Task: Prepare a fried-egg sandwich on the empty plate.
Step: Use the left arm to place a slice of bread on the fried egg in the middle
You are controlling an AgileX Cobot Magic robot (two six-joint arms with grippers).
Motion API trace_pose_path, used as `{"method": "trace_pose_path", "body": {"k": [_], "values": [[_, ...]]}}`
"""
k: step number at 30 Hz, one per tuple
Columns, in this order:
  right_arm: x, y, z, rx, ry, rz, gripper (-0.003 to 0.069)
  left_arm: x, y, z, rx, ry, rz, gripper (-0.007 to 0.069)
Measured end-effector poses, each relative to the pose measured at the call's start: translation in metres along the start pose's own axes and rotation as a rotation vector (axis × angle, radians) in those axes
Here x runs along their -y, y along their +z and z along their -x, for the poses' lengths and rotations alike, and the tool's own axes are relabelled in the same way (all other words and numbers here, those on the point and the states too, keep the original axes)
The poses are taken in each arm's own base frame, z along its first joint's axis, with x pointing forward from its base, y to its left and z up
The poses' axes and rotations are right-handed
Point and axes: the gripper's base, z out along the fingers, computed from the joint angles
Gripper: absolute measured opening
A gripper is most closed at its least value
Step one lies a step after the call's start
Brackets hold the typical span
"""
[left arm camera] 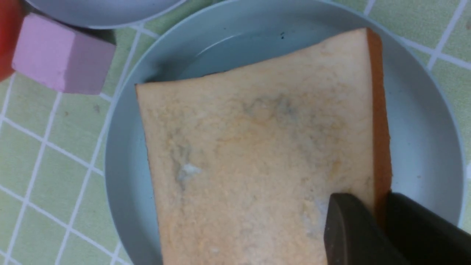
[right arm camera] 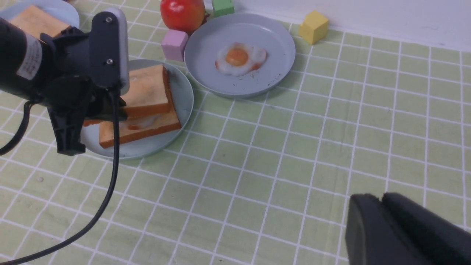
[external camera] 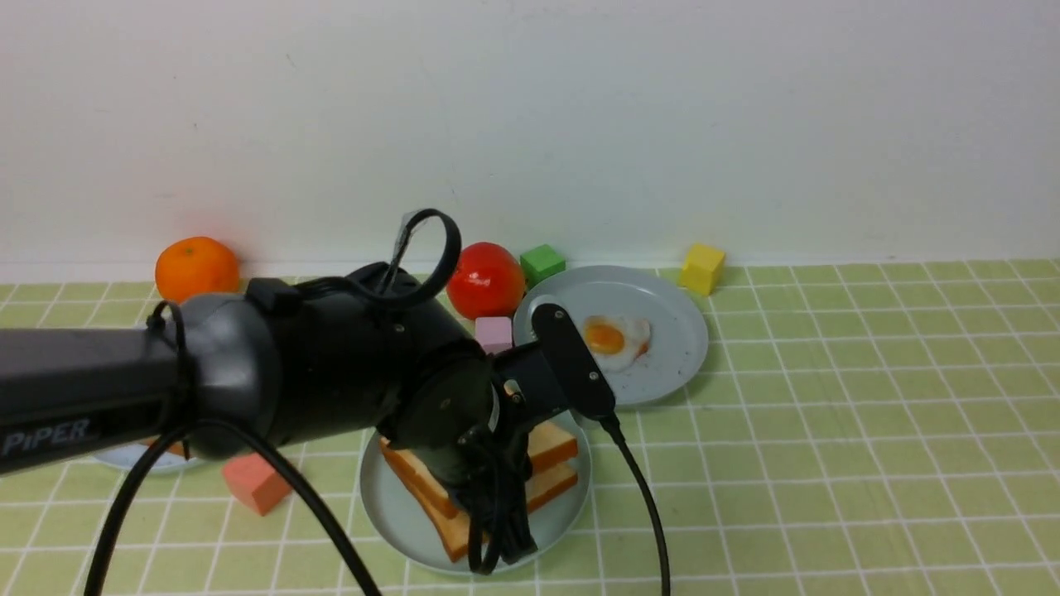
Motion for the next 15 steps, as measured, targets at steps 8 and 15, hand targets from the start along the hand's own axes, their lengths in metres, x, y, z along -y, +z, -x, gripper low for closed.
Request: {"method": "trace_pose_path", "body": {"k": [8, 15], "values": [[0.0, 0.0, 0.0, 0.0, 0.0, 0.0, 0.0073, 0.0015, 0.0, -0.0002, -0.002, -0.025, -0.017, 0.0251], [-0.0008, 0.0, -0.0005, -0.006, 0.006, 0.008, 0.0073, 0.004, -0.0013, -0.001, -0.012, -0.066, -0.045, 0.0363]]}}
